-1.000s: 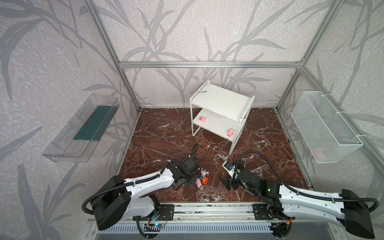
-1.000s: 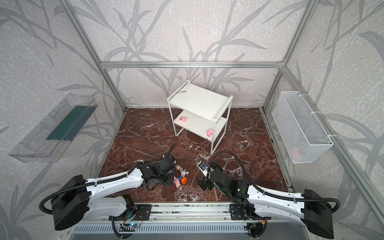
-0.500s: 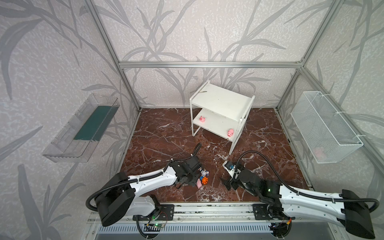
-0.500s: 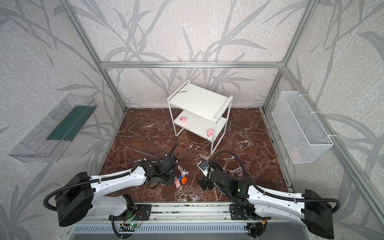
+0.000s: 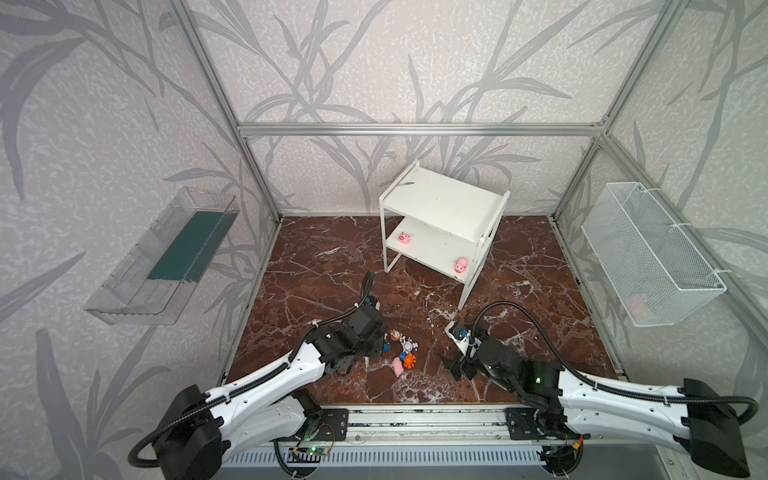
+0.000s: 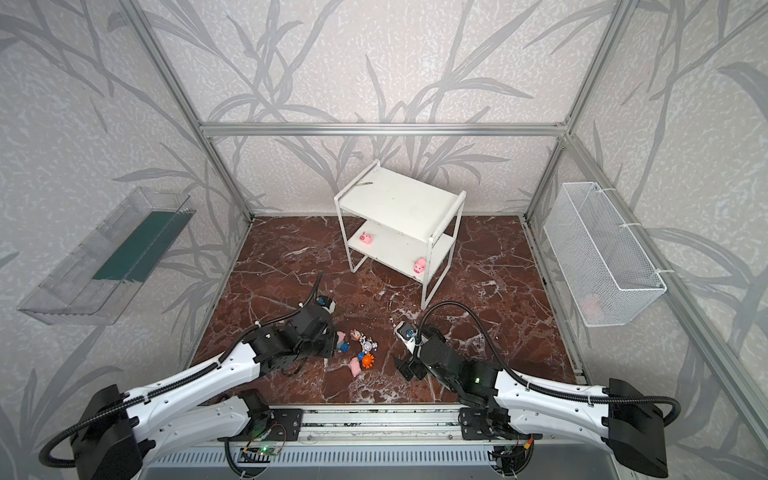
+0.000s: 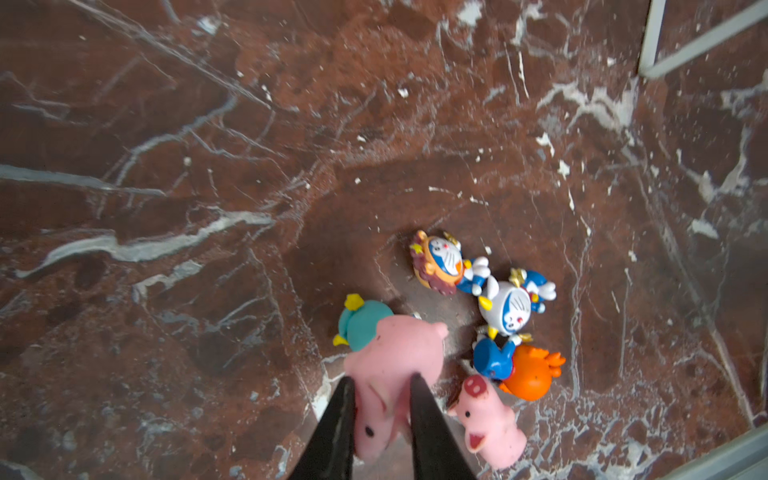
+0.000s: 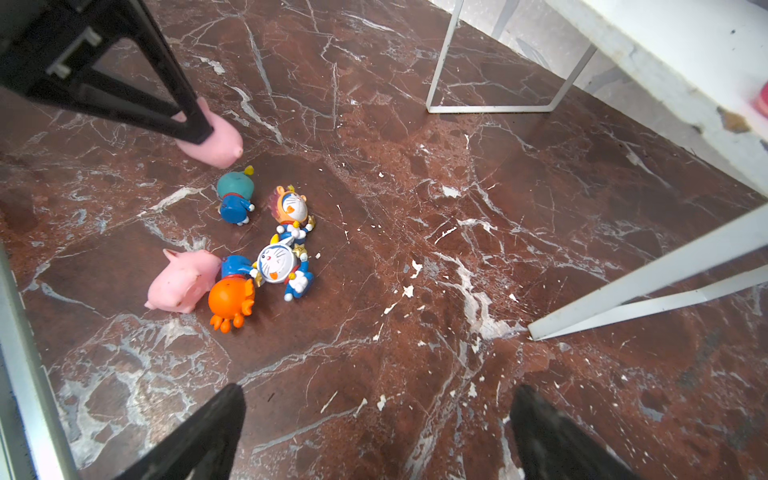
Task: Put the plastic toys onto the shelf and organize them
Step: 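Carry the pink pig with the left gripper onto the shelf's lower tier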
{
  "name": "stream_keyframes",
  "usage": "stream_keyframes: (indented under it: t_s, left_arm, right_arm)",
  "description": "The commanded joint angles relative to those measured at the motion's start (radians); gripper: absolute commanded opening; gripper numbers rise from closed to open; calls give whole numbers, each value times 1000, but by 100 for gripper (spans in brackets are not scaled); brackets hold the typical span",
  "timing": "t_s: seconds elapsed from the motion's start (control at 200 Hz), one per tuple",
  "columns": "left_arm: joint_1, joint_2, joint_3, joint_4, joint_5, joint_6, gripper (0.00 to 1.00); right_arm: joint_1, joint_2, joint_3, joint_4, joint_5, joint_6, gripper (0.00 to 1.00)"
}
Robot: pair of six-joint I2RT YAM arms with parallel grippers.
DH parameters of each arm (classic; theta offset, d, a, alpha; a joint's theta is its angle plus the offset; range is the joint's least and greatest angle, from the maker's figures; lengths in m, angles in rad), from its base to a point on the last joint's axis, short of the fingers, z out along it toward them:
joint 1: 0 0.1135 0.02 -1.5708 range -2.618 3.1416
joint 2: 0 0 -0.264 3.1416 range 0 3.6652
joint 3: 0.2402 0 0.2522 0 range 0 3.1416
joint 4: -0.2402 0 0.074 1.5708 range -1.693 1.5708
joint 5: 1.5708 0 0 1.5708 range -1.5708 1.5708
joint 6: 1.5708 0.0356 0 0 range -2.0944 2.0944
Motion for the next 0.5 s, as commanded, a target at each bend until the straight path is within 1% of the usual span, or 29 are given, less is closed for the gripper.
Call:
stream_keyframes:
  t_s: [0.0,0.05,0.12,0.26,0.4,0.495]
  left_arm:
    - [20,-7,23,48,-7,3,25]
    - [21,7,44,76,1,11,23]
    - [21,46,89,116,11,15,22]
    - [20,155,188,233,34,30,22]
    - [20,273,281,397,80,53,21]
    - [20,354,353,467,105,46,21]
  right_arm:
    - [2,-41,5,-34,16,6,99]
    - [1,-65,17,-71,43,19,99]
    - [0,-111,42,-153,148,68,99]
    - [-10,-206,75,-307,270,129,100]
    - [-13,-301,71,-404,339,189,100]
    - [-13,-360,68,-455,342,205,100]
